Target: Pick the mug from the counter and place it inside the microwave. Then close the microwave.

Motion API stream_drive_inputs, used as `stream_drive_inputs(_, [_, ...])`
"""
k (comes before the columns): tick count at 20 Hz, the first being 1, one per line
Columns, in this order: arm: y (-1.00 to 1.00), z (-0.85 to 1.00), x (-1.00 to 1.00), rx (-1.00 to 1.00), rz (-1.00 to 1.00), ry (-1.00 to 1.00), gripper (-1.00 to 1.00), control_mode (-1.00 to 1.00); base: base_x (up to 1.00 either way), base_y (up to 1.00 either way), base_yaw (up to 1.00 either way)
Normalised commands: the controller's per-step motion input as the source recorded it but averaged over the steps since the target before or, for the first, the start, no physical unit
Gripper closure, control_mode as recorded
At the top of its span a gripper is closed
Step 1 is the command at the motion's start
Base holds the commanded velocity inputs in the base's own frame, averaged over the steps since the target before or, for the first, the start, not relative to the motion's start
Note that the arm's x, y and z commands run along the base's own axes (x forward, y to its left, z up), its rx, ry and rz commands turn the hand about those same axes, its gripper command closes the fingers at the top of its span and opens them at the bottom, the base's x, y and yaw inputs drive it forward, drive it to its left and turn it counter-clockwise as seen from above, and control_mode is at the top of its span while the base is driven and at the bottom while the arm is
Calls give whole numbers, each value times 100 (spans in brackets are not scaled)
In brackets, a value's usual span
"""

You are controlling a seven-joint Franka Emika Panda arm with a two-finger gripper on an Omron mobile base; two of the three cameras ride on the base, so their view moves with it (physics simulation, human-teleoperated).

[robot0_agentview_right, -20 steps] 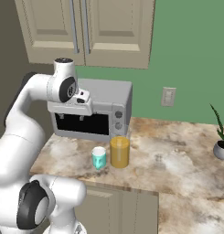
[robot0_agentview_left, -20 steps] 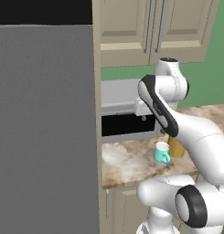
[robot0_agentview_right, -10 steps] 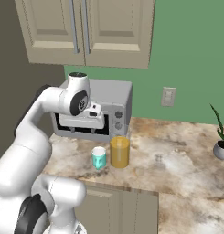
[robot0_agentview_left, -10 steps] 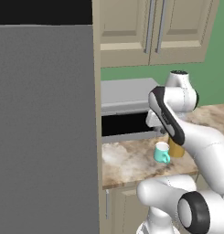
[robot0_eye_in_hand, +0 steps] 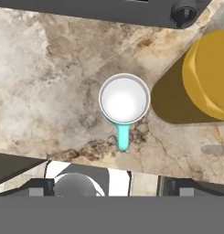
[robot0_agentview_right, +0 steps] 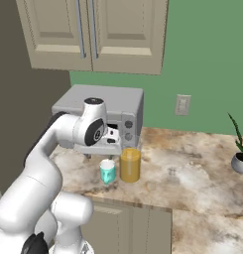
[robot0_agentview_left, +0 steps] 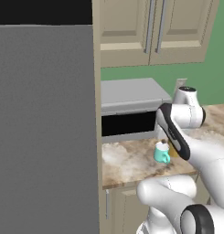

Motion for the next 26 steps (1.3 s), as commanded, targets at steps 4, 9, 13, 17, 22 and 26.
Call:
stream_drive_inputs(4, [-26, -36, 0, -2, 0, -9, -100, -100, 0, 0, 0])
stream_drive_inputs(9, [-30, -34, 0, 0, 0, -26, -100, -100, 0, 0, 0])
stream_drive_inputs(13, [-10, -10, 0, 0, 0, -11, -100, -100, 0, 0, 0])
stream_drive_inputs(17, [2, 0, 0, 0, 1, 0, -100, -100, 0, 0, 0])
stream_drive_inputs(22, [18, 0, 0, 0, 0, 2, -100, -100, 0, 0, 0])
stream_drive_inputs(26, [21, 0, 0, 0, 0, 1, -100, -100, 0, 0, 0])
